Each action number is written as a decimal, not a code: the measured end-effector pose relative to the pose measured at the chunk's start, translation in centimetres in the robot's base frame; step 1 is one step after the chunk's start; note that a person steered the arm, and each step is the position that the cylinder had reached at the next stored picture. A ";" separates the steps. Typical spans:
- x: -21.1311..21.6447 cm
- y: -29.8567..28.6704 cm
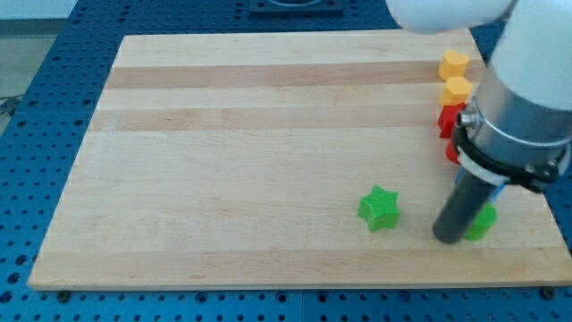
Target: Push the green star into the green circle
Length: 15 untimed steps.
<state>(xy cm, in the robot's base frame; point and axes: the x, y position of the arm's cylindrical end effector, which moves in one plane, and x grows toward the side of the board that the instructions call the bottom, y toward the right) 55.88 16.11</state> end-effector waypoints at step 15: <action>4.6 -7.1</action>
<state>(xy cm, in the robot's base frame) 60.50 9.03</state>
